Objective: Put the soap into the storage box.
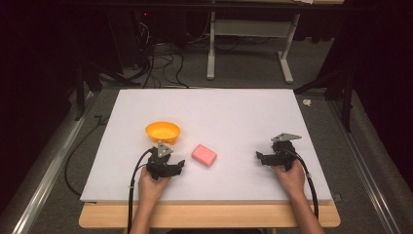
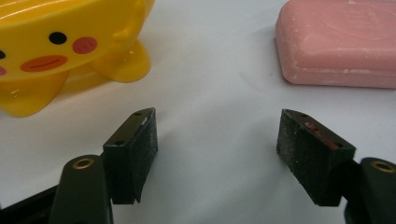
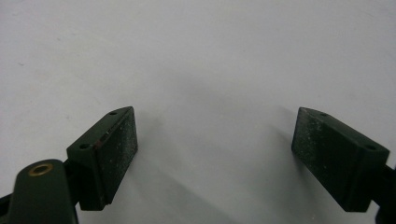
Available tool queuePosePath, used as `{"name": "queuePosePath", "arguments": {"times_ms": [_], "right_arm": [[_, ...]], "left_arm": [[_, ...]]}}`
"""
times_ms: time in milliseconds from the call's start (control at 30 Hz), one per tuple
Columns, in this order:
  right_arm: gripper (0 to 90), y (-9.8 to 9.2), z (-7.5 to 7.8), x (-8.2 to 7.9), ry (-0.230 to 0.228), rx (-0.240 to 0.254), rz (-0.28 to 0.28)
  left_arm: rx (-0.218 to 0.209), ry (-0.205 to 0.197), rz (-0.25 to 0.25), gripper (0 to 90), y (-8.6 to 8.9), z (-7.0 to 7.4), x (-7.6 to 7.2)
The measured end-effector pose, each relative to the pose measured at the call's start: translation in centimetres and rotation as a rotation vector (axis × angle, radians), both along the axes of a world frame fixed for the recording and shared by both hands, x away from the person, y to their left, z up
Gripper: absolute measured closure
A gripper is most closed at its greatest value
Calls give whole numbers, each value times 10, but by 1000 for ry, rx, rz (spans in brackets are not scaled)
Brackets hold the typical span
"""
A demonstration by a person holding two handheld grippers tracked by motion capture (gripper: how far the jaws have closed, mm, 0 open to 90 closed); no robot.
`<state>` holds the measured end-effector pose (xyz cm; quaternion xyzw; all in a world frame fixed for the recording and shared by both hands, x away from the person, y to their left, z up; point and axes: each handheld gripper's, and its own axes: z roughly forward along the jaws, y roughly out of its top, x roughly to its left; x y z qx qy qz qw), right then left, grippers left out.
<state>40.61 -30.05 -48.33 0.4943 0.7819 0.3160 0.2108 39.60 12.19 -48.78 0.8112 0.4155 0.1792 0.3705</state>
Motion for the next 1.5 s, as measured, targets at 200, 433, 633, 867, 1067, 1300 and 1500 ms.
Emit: {"name": "queuePosePath", "arguments": {"times_ms": [200, 433, 633, 867, 1067, 1300, 1500], "right_arm": [[151, 0, 0, 0, 1, 0, -2], [151, 0, 0, 0, -1, -3, 1], [151, 0, 0, 0, -1, -3, 1], [151, 0, 0, 0, 0, -2, 0], [151, 0, 0, 0, -1, -2, 0], [151, 0, 0, 0, -1, -2, 0], [151, 0, 0, 0, 0, -2, 0]], "left_arm": [[-2, 1, 0, 295, 0, 0, 0], [-2, 2, 0, 295, 0, 0, 0], [-3, 6, 0, 295, 0, 0, 1], [-2, 7, 0, 295, 0, 0, 1], [1, 9, 0, 296, 0, 1, 1], [9, 6, 3, 280, -1, 1, 1], [4, 20, 1, 203, -1, 1, 2]]}}
